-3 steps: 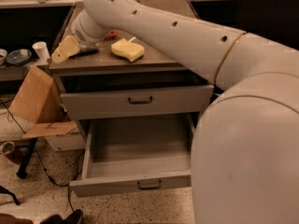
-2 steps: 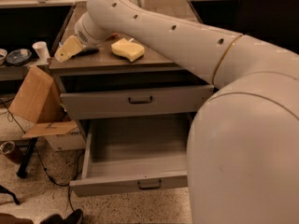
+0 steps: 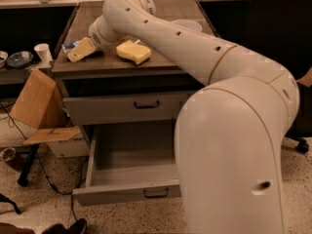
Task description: Place redbull can into middle drawer
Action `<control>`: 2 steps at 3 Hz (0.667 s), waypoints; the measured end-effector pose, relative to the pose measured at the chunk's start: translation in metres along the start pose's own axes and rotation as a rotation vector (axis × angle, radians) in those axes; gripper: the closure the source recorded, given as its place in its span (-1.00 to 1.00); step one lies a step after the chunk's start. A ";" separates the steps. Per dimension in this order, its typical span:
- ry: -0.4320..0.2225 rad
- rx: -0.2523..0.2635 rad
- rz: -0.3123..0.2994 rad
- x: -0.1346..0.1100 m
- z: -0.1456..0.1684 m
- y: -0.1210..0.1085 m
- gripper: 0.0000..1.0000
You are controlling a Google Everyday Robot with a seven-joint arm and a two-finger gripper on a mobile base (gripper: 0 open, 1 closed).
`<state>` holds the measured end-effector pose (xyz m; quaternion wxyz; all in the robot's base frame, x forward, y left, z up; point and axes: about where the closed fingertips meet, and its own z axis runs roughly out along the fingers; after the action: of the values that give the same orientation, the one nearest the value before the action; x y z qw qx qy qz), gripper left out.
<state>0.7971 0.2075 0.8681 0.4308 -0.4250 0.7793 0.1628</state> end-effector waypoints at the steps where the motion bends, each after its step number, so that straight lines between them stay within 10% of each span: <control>1: -0.013 -0.046 0.005 -0.005 0.019 -0.004 -1.00; 2: -0.022 -0.101 0.013 -0.007 0.035 -0.003 -0.95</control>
Offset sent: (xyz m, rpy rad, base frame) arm 0.0338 0.0299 -0.0095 0.0718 0.0550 0.1063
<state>0.8199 0.2311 0.8544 0.4162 -0.4394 0.7680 0.2094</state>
